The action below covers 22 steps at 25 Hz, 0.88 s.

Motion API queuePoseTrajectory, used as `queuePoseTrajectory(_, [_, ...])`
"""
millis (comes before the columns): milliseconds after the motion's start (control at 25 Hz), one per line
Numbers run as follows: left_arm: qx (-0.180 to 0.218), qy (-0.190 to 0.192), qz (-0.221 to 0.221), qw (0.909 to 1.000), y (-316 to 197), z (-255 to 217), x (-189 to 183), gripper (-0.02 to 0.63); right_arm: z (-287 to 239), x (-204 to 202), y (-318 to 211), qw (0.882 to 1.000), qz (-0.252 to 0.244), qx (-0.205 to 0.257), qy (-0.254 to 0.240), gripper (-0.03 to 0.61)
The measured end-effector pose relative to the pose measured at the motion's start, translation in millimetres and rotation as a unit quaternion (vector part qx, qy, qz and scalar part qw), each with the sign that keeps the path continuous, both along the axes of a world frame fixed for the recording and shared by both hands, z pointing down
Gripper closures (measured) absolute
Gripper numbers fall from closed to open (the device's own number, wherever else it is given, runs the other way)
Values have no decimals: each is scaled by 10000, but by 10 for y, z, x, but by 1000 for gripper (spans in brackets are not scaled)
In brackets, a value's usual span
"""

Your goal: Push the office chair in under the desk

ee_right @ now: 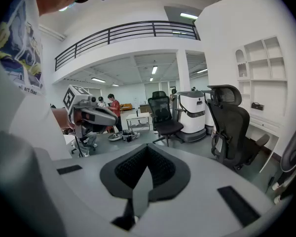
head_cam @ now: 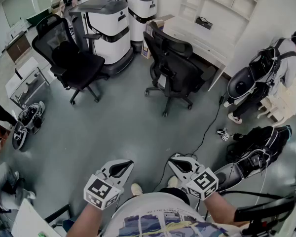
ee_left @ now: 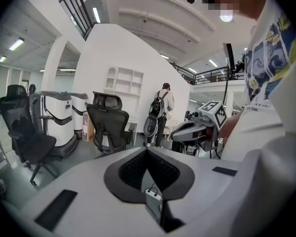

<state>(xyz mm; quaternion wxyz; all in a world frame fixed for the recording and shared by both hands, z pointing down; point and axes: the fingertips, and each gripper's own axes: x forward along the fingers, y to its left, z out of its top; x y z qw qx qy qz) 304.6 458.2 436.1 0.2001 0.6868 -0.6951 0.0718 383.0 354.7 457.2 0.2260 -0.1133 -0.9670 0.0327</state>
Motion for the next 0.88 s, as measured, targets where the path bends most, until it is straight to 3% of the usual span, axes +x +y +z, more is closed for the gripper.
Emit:
queuePoseTrajectory(320, [27, -134, 162, 9998, 99, 1, -127, 600, 2, -140, 168, 9999, 96, 60, 64, 554])
queuePoseTrajectory(600, [14, -2, 129, 9999, 38, 64, -261, 600, 43, -264, 139, 9999, -19, 64, 158, 554])
queuePoseTrajectory(880, [13, -40, 50, 10000, -354, 87, -751, 600, 145, -725, -258, 9995, 98, -123, 285, 554])
